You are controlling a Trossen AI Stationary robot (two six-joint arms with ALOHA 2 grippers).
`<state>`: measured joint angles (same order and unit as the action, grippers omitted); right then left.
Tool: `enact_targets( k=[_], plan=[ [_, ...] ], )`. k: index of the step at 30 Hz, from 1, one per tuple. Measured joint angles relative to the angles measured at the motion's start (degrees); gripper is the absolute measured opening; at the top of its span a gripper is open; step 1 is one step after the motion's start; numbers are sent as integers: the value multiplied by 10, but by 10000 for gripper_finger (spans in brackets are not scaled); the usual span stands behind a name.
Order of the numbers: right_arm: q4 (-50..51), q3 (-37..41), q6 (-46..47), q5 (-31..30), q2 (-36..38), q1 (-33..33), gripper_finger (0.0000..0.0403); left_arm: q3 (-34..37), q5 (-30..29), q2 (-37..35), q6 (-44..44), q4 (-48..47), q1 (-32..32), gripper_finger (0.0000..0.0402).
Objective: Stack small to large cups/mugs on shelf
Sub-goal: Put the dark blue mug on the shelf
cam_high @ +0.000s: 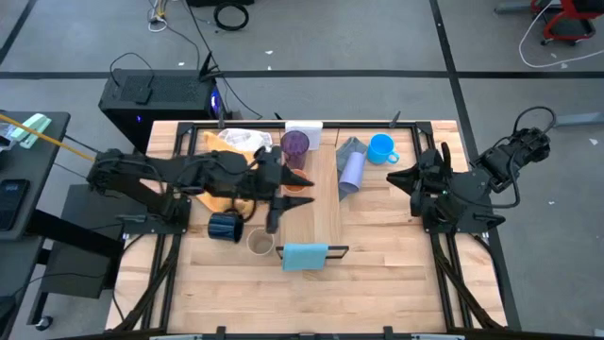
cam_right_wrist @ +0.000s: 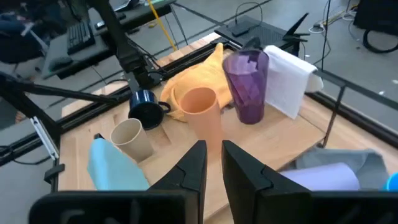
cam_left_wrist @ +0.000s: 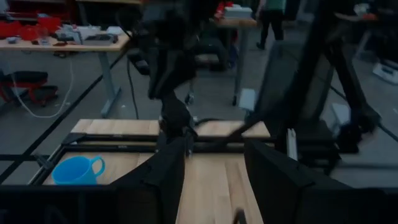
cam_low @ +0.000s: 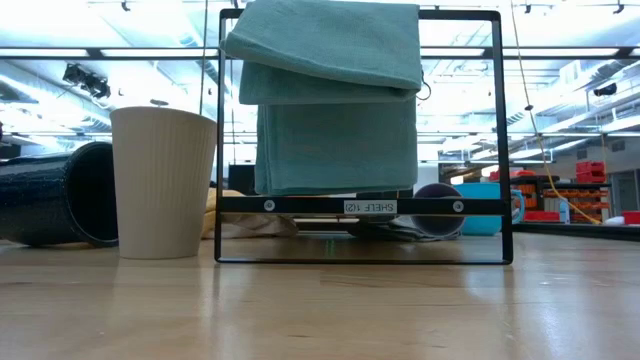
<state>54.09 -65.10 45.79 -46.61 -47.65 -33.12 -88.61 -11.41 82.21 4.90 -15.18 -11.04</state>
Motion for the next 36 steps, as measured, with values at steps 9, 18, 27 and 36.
enact_targets(
  k=[9,18,27,36],
  plan=[
    [-2,106,-12,27,91,-1,54,-2,-30,27,7,78,0,173],
    [-34,238,19,77,181,-1,54,-1,-36,28,7,80,3,174],
    [-34,234,-56,78,165,0,54,-1,-30,28,76,72,3,178],
    [-48,196,-41,56,143,0,55,0,-25,28,52,18,3,176]
  ],
)
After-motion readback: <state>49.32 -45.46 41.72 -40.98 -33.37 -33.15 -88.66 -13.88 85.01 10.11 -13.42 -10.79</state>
